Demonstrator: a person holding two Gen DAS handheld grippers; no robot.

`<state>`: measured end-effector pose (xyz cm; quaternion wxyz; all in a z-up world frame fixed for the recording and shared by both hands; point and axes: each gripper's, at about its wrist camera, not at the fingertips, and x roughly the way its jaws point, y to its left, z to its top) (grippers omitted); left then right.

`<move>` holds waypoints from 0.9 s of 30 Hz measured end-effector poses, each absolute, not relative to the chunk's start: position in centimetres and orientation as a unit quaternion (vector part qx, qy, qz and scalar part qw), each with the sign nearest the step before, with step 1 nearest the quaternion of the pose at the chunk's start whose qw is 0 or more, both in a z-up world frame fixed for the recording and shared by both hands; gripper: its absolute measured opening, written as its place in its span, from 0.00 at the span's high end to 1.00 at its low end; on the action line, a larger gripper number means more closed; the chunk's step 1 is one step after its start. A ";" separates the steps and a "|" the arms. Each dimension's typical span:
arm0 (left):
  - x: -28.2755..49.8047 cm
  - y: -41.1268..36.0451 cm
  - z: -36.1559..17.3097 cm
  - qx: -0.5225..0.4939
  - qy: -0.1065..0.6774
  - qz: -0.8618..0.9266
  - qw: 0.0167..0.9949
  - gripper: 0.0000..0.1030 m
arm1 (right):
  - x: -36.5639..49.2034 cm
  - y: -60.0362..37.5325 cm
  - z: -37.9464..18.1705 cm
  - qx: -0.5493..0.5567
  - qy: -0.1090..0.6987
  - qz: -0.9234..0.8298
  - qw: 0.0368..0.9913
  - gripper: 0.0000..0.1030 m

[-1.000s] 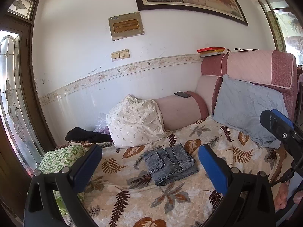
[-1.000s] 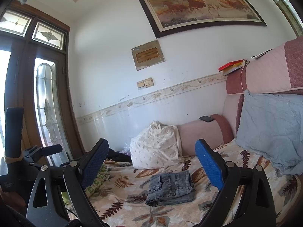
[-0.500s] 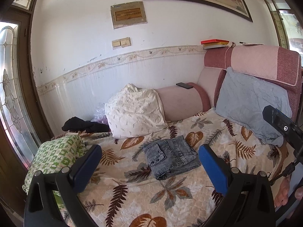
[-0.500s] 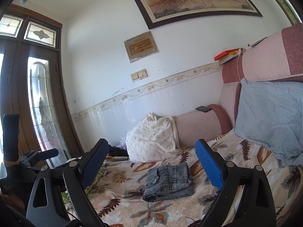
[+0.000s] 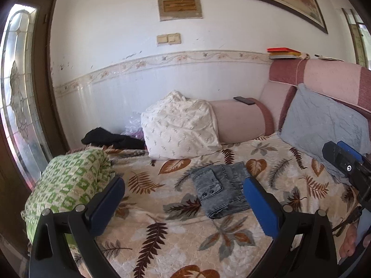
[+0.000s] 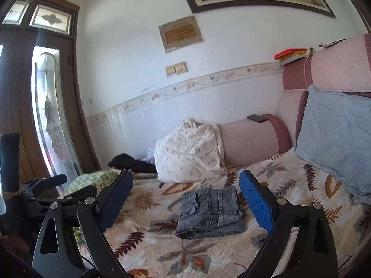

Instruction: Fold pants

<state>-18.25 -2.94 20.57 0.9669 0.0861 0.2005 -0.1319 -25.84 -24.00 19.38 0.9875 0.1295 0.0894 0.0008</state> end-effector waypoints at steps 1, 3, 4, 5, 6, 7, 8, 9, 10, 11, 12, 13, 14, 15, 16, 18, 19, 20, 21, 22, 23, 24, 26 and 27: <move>-17.8 -2.7 20.2 0.083 0.208 -0.128 0.966 0.00 | -24.7 -23.4 19.0 0.124 0.104 0.004 0.987 0.09; -17.0 -2.3 19.4 0.077 0.221 -0.117 0.965 0.00 | -23.5 -22.7 18.8 0.122 0.115 0.014 0.986 0.09; -16.6 -2.0 19.0 0.076 0.227 -0.110 0.965 0.00 | -23.0 -22.2 18.8 0.119 0.117 0.017 0.986 0.09; -16.1 -1.7 18.7 0.076 0.235 -0.102 0.964 0.00 | -22.5 -21.6 18.8 0.113 0.117 0.018 0.986 0.09; -15.7 -1.3 18.3 0.075 0.243 -0.093 0.963 0.00 | -22.5 -21.6 18.8 0.113 0.117 0.018 0.986 0.09; -15.3 -0.9 18.0 0.073 0.249 -0.086 0.962 0.00 | -21.9 -20.8 18.7 0.102 0.118 0.014 0.988 0.09; -15.0 -0.5 17.7 0.069 0.255 -0.076 0.962 0.00 | -21.9 -20.8 18.7 0.102 0.118 0.014 0.988 0.09; -14.7 0.0 17.4 0.066 0.258 -0.068 0.962 0.00 | -21.1 -20.0 18.3 0.091 0.125 0.013 0.988 0.09; -14.5 0.4 17.2 0.063 0.260 -0.059 0.962 0.00 | -21.1 -20.0 18.3 0.091 0.125 0.013 0.988 0.09; -14.3 0.7 17.0 0.062 0.264 -0.051 0.961 0.00 | -20.7 -19.8 18.1 0.088 0.133 0.014 0.987 0.09; -14.0 1.0 16.7 0.062 0.268 -0.044 0.960 0.00 | -19.9 -19.4 17.5 0.087 0.149 0.013 0.985 0.09; -13.7 1.2 16.5 0.059 0.273 -0.040 0.959 0.00 | -19.9 -19.4 17.5 0.087 0.149 0.013 0.985 0.09; -13.6 1.4 16.3 0.056 0.276 -0.037 0.959 0.00 | -19.5 -19.2 17.2 0.087 0.156 0.015 0.984 0.09; -13.5 1.5 16.2 0.055 0.275 -0.035 0.959 0.00 | -19.5 -19.1 17.2 0.084 0.155 0.015 0.984 0.09; -13.5 1.6 16.1 0.058 0.274 -0.032 0.959 0.00 | -19.5 -18.9 17.2 0.082 0.152 0.014 0.985 0.09; -13.3 1.7 15.9 0.061 0.276 -0.030 0.959 0.00 | -19.6 -18.8 17.3 0.077 0.147 0.013 0.986 0.09; -13.2 1.9 15.9 0.059 0.277 -0.030 0.959 0.00 | -19.6 -18.6 17.4 0.074 0.145 0.014 0.987 0.09; -13.2 2.0 15.9 0.055 0.277 -0.029 0.959 0.00 | -19.5 -18.5 17.4 0.071 0.145 0.014 0.987 0.09; -13.2 2.2 16.0 0.052 0.277 -0.027 0.959 0.00 | -19.5 -18.4 17.5 0.070 0.145 0.015 0.987 0.09; -13.1 2.4 16.0 0.049 0.277 -0.026 0.959 0.00 | -19.4 -18.2 17.5 0.069 0.144 0.017 0.987 0.09; -13.1 2.6 16.0 0.046 0.277 -0.023 0.959 0.00 | -19.4 -18.1 17.5 0.067 0.144 0.018 0.987 0.09; -13.2 2.8 16.1 0.044 0.277 -0.021 0.960 0.00 | -19.4 -17.9 17.5 0.065 0.145 0.019 0.987 0.09; -13.2 3.1 16.2 0.041 0.276 -0.018 0.960 0.00 | -19.5 -17.7 17.4 0.059 0.145 0.019 0.987 0.09; -13.3 3.2 16.3 0.040 0.275 -0.017 0.961 0.00 | -19.5 -17.6 17.4 0.059 0.146 0.020 0.987 0.09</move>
